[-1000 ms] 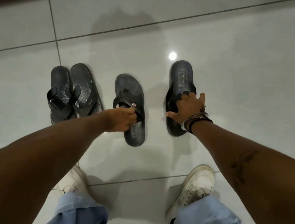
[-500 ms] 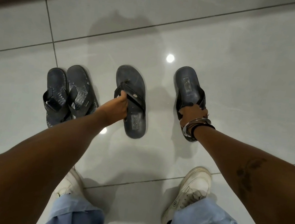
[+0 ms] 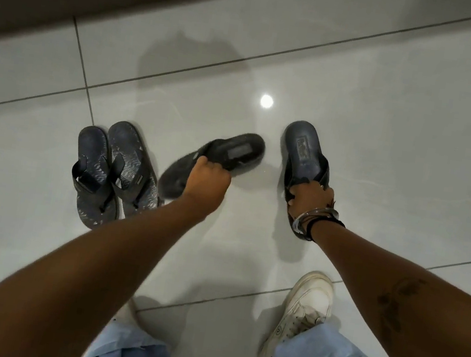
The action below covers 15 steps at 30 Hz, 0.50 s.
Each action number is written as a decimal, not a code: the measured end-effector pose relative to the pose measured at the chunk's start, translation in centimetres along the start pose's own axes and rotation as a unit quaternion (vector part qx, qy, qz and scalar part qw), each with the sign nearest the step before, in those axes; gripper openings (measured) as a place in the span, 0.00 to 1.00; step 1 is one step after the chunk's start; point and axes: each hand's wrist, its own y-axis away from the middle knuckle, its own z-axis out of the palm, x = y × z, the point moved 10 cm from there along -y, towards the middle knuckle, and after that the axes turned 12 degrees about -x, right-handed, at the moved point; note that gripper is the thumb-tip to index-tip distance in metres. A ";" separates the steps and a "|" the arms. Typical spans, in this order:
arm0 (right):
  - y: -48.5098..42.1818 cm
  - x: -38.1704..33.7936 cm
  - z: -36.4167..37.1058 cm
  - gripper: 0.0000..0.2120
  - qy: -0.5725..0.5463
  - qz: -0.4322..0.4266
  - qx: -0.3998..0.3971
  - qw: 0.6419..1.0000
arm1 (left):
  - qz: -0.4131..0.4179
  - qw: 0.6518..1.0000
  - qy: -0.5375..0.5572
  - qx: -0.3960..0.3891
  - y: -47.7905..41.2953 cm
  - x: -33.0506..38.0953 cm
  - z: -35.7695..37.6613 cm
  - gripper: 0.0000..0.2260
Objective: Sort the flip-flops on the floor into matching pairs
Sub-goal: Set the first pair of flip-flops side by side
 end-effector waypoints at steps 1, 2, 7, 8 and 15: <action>0.3 0.3 -0.2 0.11 -0.017 -0.001 0.009 1.000 | -0.045 0.997 0.065 -0.002 -0.3 -0.5 -0.7 0.04; 0.4 0.4 -0.2 0.11 -0.033 -0.006 0.008 0.999 | -0.086 0.989 0.125 -0.001 -0.6 -1.0 -1.2 0.05; -0.5 1.0 -0.8 0.10 -0.065 -0.027 0.007 0.997 | -0.182 0.889 0.421 0.013 -3.1 -1.0 -2.6 0.09; -0.9 0.9 -0.7 0.12 -0.051 -0.031 -0.001 0.998 | -0.186 0.868 0.460 0.014 -3.6 -0.6 -2.8 0.10; -3.0 0.0 0.6 0.13 -0.040 -0.053 -0.021 0.998 | -0.188 0.794 0.579 0.008 -5.9 2.6 -2.5 0.12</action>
